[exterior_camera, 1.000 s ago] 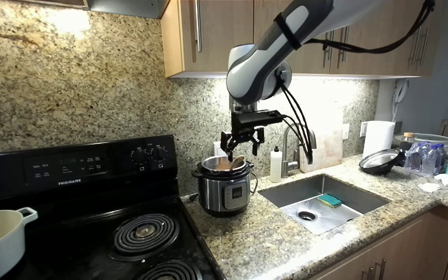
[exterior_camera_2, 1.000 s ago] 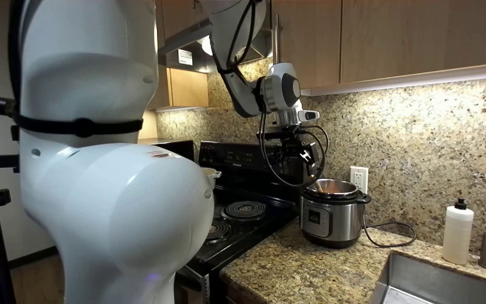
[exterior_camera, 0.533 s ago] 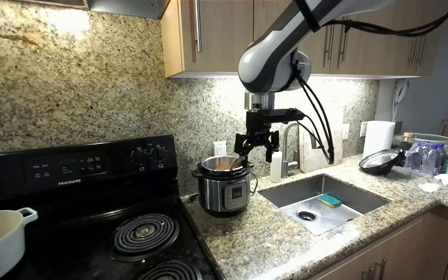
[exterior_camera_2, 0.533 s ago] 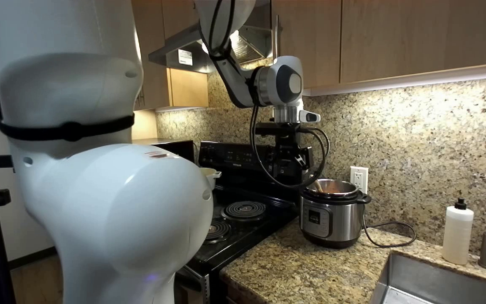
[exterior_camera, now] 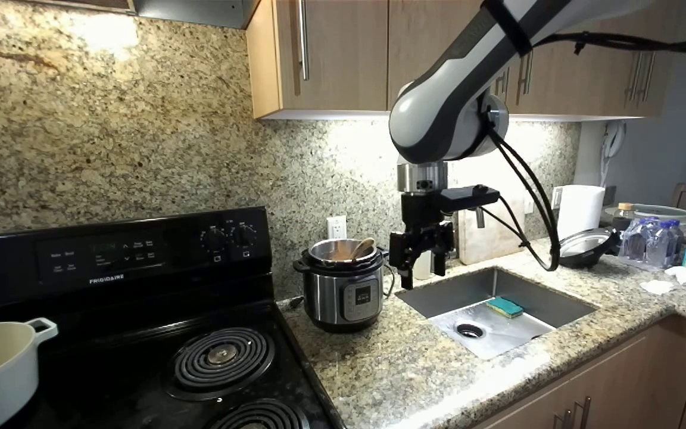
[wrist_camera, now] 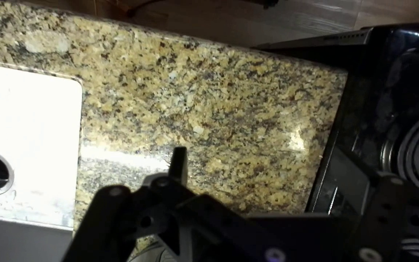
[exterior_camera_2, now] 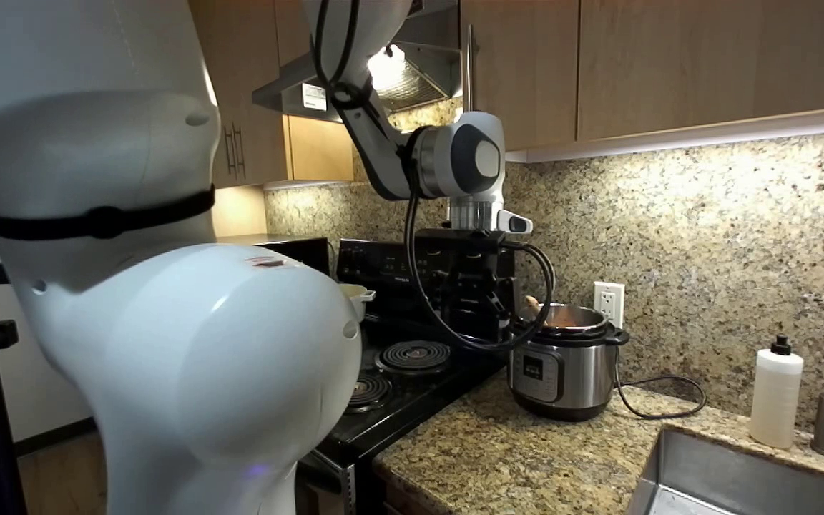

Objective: Put the wooden spatula inside the rice cooker

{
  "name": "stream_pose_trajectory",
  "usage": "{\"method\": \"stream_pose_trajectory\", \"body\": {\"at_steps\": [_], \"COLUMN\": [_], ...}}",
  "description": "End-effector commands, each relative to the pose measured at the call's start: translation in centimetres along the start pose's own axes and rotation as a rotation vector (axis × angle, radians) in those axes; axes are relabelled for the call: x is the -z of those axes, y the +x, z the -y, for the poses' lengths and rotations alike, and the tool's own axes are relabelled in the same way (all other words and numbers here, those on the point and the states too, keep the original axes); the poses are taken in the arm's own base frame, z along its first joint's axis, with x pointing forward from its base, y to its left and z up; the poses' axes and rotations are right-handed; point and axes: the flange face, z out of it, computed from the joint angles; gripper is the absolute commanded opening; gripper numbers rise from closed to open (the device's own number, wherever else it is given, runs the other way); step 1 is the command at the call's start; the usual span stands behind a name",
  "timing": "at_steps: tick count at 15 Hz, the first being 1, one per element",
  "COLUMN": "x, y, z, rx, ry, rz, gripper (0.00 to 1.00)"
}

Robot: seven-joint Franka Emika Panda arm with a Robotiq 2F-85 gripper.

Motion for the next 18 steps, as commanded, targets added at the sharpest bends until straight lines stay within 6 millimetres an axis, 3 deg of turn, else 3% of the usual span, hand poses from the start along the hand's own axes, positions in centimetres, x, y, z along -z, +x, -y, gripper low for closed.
{"method": "stream_pose_trajectory", "body": {"at_steps": [1, 8, 9, 18], "x": [-0.6, -1.0, -1.1, -0.9], "y": [-2.7, -4.9, -3.6, -4.3], "z": [-0.6, -1.8, -1.3, -1.8], "rx": [-0.019, -0.079, -0.049, -0.061], "ry": [-0.017, -0.032, -0.012, -0.013], "rz": [0.028, -0.008, 0.022, 0.013], "gripper": [1.0, 1.0, 1.0, 1.0]}}
